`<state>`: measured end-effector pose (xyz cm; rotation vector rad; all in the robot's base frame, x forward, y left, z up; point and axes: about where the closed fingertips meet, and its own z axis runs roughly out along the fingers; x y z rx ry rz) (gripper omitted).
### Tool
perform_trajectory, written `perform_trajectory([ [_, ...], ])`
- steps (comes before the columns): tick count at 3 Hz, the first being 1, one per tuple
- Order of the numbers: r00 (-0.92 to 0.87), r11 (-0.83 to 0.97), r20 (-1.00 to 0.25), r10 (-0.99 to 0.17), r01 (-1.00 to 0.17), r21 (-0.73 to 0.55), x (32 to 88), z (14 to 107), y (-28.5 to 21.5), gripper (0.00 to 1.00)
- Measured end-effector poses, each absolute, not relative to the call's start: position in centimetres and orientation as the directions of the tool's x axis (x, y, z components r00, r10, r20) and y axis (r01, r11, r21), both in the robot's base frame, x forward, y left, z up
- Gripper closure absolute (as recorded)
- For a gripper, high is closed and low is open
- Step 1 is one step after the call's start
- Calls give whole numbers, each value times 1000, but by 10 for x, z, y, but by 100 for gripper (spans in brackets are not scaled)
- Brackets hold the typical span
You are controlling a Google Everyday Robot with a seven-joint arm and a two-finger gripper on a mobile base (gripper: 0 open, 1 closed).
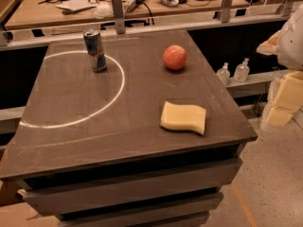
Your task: Move sponge near redbull can
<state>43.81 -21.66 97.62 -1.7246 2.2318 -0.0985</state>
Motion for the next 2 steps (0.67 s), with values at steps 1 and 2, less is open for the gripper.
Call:
perform_trajectory([
  [1, -221, 270, -207, -953, -931, -246, 438, 976, -217, 0],
  [2, -215, 283, -285, -934, -932, -226, 437, 975, -212, 0],
])
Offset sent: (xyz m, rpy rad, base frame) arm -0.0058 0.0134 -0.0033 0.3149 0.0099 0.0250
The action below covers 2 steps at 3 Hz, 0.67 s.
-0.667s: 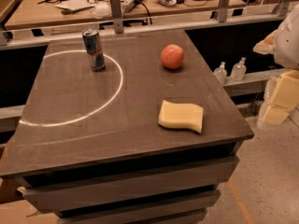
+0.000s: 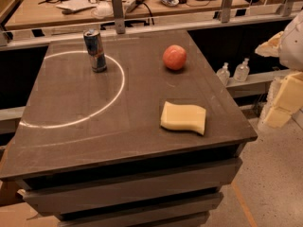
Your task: Move sponge near redbull can
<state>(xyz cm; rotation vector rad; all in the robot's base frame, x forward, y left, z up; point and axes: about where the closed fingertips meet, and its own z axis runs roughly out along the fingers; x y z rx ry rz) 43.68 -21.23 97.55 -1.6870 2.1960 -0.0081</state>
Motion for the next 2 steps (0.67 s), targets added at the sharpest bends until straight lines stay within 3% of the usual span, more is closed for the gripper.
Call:
perform_trajectory([
  [2, -111, 254, -598, -793, -954, -159, 435, 943, -186, 0],
])
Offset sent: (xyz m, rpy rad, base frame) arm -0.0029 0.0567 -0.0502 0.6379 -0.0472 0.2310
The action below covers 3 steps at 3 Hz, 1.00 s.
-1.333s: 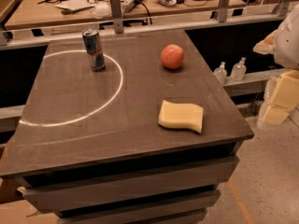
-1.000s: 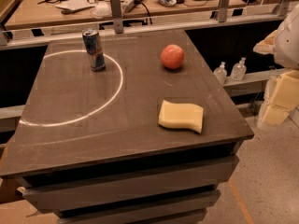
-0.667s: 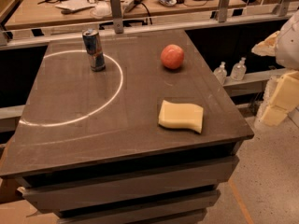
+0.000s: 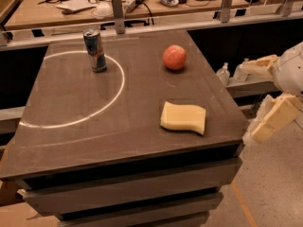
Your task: Move sponge near redbull can
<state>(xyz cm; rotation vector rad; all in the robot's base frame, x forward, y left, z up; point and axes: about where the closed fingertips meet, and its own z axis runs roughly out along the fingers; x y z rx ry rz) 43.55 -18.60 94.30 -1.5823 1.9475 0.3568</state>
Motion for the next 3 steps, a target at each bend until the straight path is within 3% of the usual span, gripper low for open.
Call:
perform_trajectory([
  [1, -50, 225, -714, -699, -962, -153, 439, 931, -166, 0],
  [3, -66, 257, -806, -588, -960, -109, 463, 879, -140, 0],
])
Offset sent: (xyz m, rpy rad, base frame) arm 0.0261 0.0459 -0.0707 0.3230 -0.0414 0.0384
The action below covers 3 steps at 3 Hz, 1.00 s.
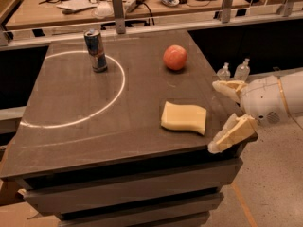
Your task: Move sponge near redbull can
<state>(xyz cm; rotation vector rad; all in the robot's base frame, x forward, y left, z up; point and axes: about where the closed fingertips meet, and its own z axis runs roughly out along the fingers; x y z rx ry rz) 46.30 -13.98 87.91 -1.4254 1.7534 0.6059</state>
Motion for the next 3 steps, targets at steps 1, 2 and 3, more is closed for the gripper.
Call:
perform_trajectory([
  [1, -94, 273, -822, -561, -959, -77, 474, 859, -133, 0],
  [2, -101, 269, -833, -545, -961, -59, 484, 849, -127, 4],
  [3, -86, 223, -840, -536, -974, -42, 489, 844, -112, 30],
])
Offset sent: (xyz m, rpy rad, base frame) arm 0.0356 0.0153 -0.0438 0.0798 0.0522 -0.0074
